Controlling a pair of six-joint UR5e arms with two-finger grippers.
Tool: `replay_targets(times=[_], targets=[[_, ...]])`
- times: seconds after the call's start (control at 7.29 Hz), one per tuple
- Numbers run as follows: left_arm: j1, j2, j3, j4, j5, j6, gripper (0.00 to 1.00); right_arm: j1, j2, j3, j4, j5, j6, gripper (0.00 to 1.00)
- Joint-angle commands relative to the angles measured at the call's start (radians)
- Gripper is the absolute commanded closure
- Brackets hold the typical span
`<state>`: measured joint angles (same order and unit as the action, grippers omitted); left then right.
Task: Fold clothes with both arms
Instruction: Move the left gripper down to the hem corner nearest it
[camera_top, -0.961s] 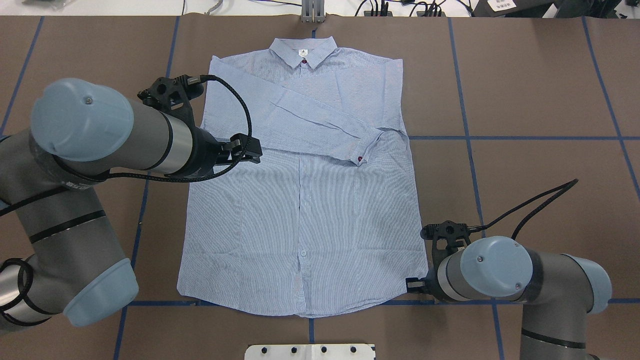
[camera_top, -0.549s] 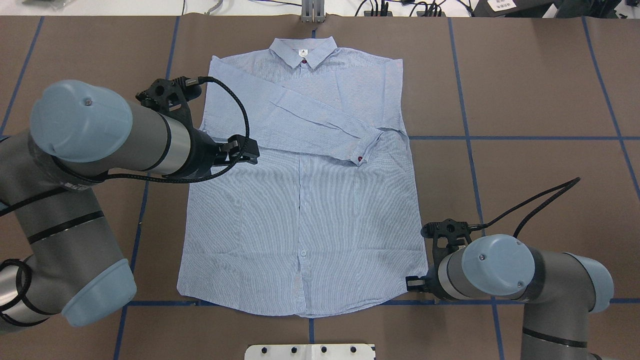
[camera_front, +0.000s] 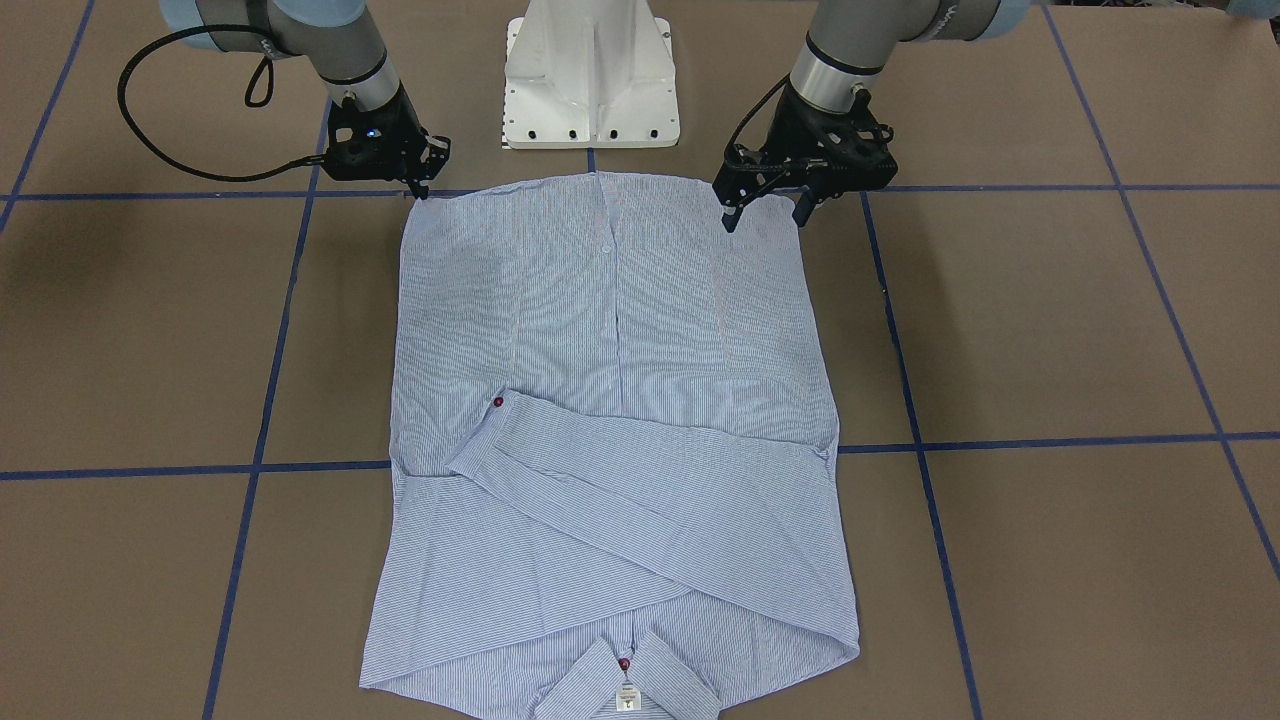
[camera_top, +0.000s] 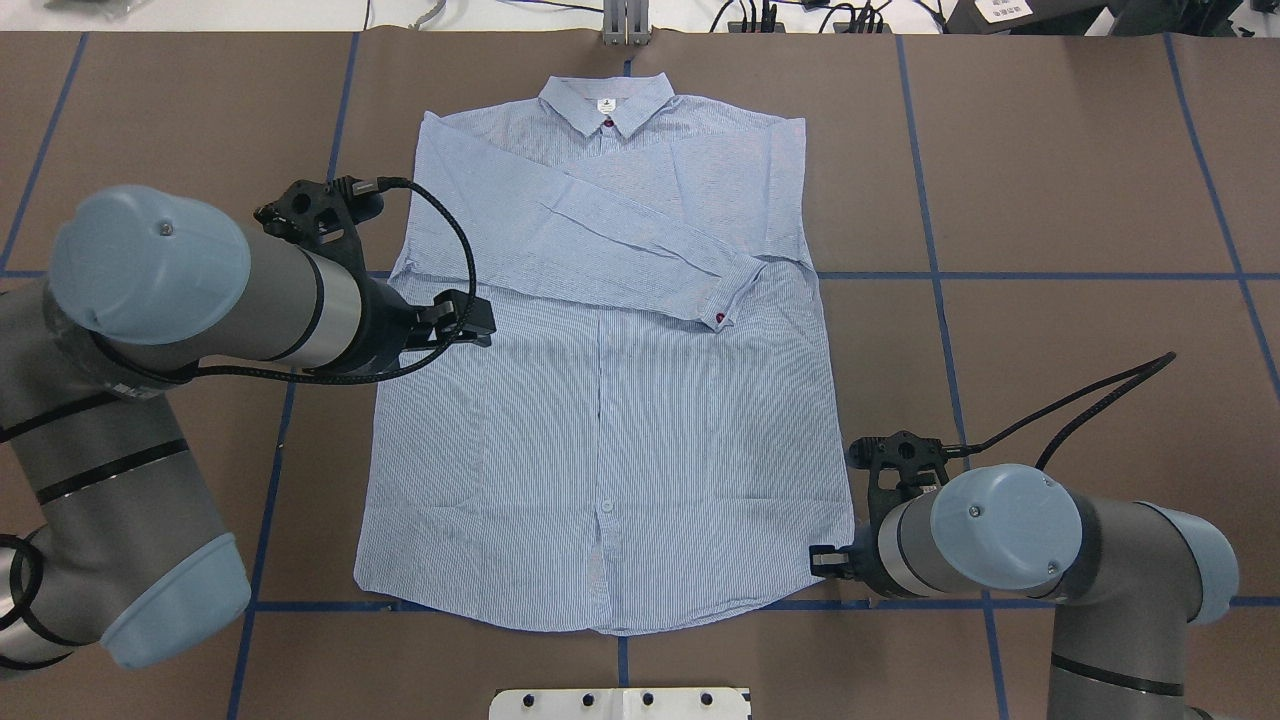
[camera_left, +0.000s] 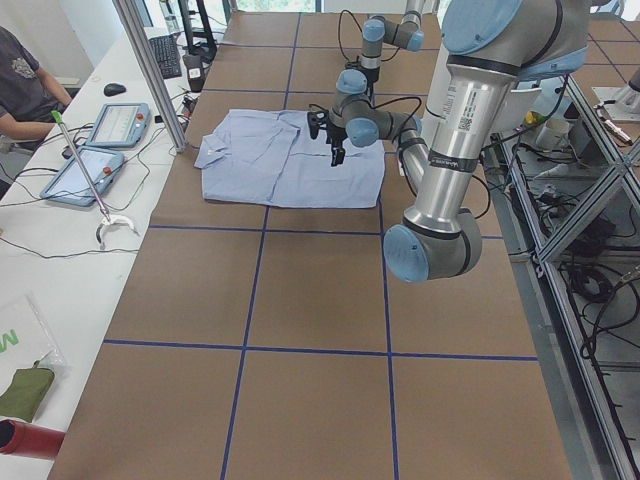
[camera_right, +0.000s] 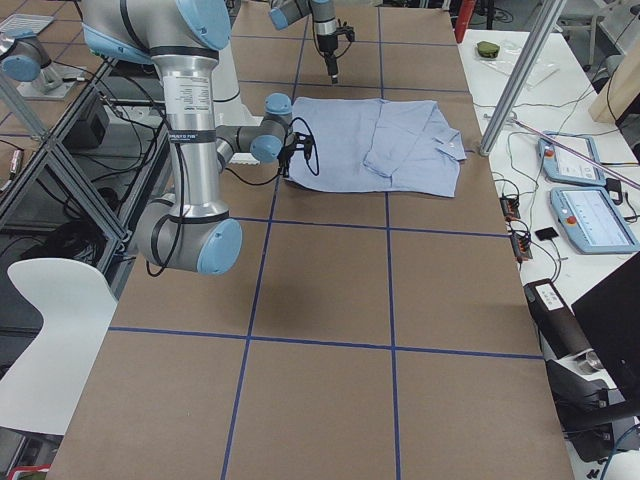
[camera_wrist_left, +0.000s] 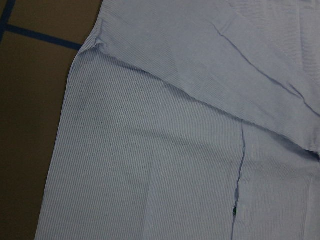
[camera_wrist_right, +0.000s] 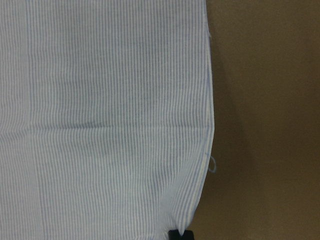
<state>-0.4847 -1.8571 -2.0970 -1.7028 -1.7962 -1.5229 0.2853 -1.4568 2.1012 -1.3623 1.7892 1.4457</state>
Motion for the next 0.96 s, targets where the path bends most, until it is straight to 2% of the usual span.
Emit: replay_targets(times=[0.0, 0.27, 0.55, 0.82], targets=[[0.165, 0.093, -0.005, -0.004, 0.087, -0.132, 0.01, 0.018, 0.0, 0.028, 0.0, 0.007, 0.004, 1.0], [0.213, 0.166, 0.006, -0.008, 0.121, -0.149, 0.01, 0.025, -0.002, 0.03, -0.001, 0.007, 0.004, 1.0], [0.218, 0.162, 0.058, -0.011, 0.12, -0.149, 0.03, 0.026, 0.0, 0.03, -0.001, 0.006, 0.004, 1.0], [0.219, 0.159, 0.1, -0.047, 0.12, -0.151, 0.14, 0.026, -0.002, 0.028, -0.001, 0.006, 0.004, 1.0]])
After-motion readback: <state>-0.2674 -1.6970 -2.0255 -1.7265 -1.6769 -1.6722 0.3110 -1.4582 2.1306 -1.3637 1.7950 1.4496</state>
